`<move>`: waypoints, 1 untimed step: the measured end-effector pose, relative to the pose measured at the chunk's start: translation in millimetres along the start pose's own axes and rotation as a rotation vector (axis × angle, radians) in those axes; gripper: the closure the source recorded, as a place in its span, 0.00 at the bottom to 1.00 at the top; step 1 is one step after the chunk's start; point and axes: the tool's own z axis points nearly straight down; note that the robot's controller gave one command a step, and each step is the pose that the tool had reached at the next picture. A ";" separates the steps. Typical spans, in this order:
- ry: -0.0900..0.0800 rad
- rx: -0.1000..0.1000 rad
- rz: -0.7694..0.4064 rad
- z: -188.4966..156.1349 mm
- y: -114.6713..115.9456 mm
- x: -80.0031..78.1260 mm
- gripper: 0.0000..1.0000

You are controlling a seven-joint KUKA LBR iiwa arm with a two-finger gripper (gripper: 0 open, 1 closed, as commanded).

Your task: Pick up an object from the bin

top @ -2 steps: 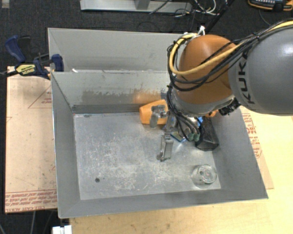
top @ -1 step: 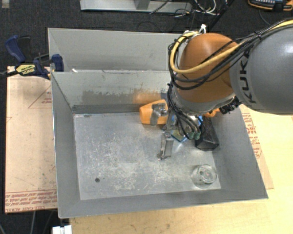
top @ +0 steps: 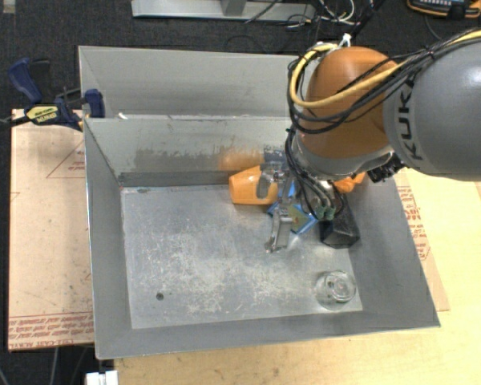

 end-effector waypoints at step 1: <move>-0.001 0.003 -0.049 6.6 -8.8 -35.6 0.00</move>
Offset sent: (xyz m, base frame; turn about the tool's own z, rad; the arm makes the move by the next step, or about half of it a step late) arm 0.0160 -0.0353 -0.0857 0.0889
